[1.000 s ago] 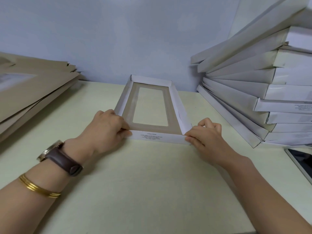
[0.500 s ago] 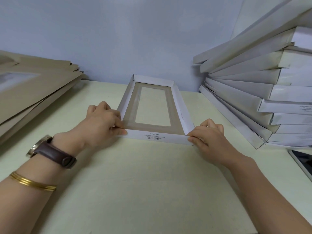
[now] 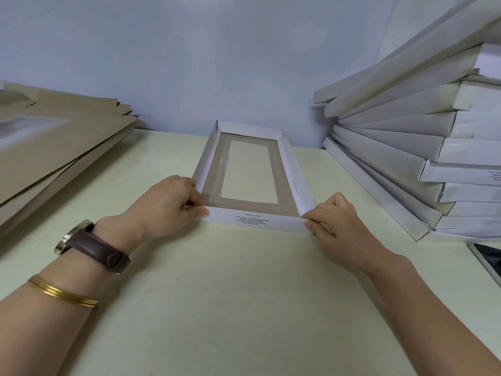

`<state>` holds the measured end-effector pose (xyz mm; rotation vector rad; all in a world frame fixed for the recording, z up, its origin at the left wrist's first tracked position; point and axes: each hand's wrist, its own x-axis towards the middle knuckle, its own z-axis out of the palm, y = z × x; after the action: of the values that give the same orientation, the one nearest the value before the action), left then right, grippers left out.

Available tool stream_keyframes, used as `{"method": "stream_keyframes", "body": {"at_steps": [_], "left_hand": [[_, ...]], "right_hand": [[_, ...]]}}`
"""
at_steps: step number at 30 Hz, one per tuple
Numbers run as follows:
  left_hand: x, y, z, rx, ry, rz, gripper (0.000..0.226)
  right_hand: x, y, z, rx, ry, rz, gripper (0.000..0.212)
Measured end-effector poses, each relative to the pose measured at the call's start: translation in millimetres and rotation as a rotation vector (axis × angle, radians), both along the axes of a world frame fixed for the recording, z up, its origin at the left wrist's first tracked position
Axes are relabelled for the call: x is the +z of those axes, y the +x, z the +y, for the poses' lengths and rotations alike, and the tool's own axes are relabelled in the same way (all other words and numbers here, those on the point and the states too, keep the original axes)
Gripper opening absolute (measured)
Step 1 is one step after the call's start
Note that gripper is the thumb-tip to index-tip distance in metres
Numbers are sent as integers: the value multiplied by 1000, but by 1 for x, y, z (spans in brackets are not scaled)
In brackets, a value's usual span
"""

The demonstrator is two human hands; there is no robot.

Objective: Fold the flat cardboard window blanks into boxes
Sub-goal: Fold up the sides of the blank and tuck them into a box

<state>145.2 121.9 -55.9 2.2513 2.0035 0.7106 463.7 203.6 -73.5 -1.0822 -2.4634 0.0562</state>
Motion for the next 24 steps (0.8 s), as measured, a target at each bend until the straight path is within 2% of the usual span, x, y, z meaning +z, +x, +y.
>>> {"method": "stream_keyframes", "body": {"at_steps": [4,8,13,17,21,24], "left_hand": [[-3,7,-2,20,3,-29,23],[-5,11,-3,42,68,-43,12],[-8,23,-5,10,115,150,20],[-8,39,-6,-121,162,162,20],[-8,39,-6,-115,103,90,24],[-8,39,-7,-120,90,85,24]], "right_hand": [[4,-1,-3,-19,-78,28,17],[8,-4,-6,-61,-128,81,18],[10,-8,-4,-141,-194,185,32],[9,-10,2,-199,-211,193,26],[19,-13,12,-234,-230,224,16],[29,-16,27,-313,-273,97,12]]}}
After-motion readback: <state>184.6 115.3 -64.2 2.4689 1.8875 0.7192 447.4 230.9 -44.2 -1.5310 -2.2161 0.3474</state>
